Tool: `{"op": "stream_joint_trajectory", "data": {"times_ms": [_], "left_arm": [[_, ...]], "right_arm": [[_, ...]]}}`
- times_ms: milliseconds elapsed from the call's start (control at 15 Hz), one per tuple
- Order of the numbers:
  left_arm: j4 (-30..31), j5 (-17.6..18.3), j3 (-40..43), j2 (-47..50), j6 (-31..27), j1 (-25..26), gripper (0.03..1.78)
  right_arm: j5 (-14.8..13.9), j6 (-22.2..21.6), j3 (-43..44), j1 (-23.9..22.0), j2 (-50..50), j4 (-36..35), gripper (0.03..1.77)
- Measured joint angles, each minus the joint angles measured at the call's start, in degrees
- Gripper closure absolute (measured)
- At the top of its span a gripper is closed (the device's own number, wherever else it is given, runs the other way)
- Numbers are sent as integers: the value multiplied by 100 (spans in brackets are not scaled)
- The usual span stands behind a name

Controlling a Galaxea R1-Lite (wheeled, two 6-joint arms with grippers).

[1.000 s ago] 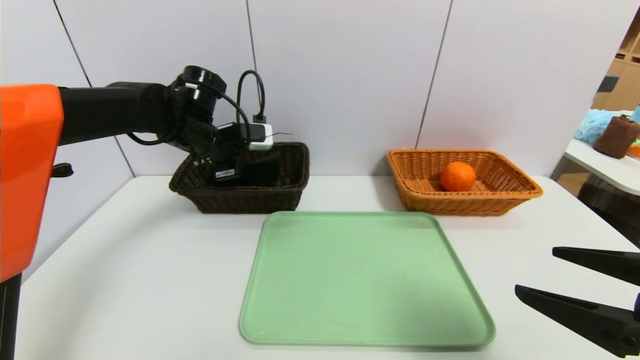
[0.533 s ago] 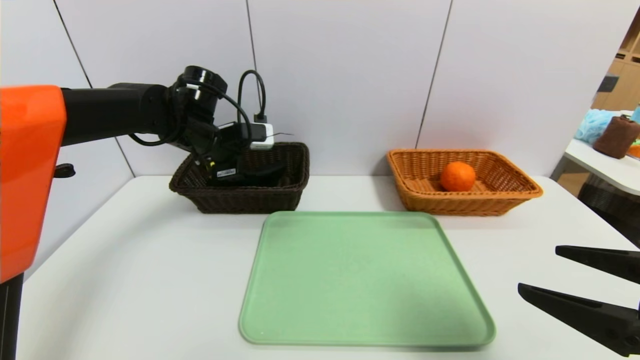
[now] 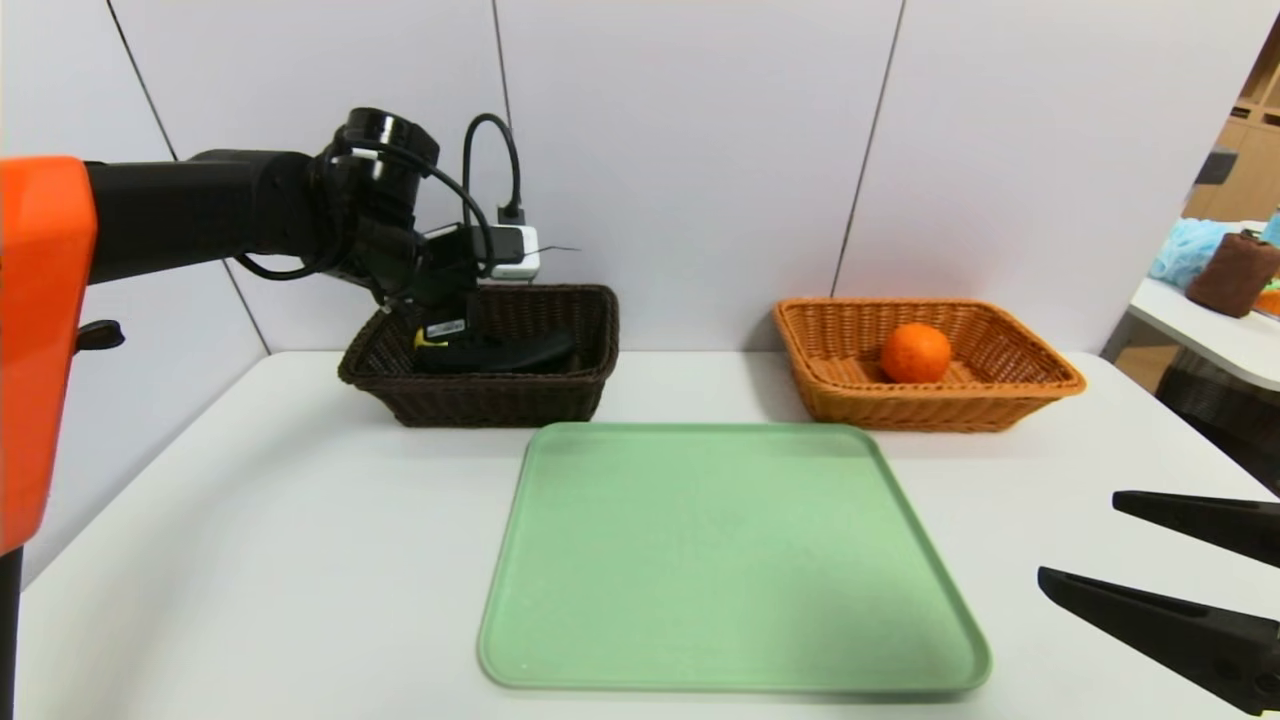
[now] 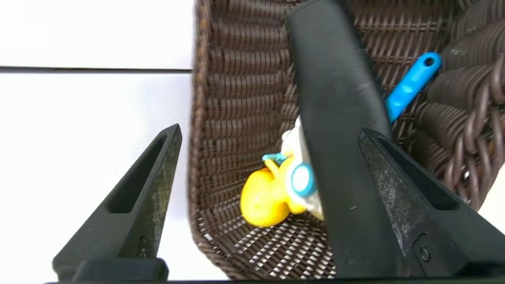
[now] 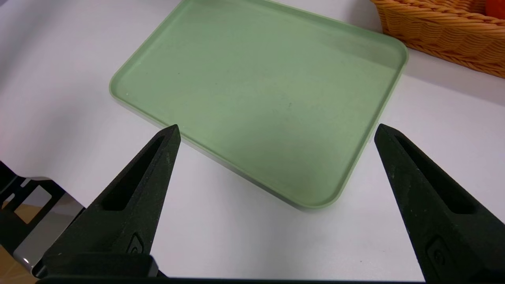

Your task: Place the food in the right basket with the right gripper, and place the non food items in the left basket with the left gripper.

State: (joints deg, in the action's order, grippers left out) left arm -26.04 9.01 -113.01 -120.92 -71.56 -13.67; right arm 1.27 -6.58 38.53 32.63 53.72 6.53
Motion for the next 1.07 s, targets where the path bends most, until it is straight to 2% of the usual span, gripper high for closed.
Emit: {"op": "stream_joint_trajectory", "data": {"times_ms": [200, 333, 667, 867, 1067], "left_arm": [[2, 13, -15, 201, 17, 28, 18], [-11, 22, -17, 396, 282, 24, 16], [-306, 22, -22, 1012, 2244, -352, 14], [-469, -48, 35, 1436, 3717, -807, 13], [-574, -99, 586, 2059, 4537, -1001, 12]], "right_arm": [[-1, 5, 10, 0, -1, -4, 10], [0, 2, 22, 0, -1, -4, 10], [-11, 61, 49, 5, -11, 7, 10], [-33, 121, 149, -2, -9, 18, 10], [-143, 195, 193, -56, 18, 32, 10]]}}
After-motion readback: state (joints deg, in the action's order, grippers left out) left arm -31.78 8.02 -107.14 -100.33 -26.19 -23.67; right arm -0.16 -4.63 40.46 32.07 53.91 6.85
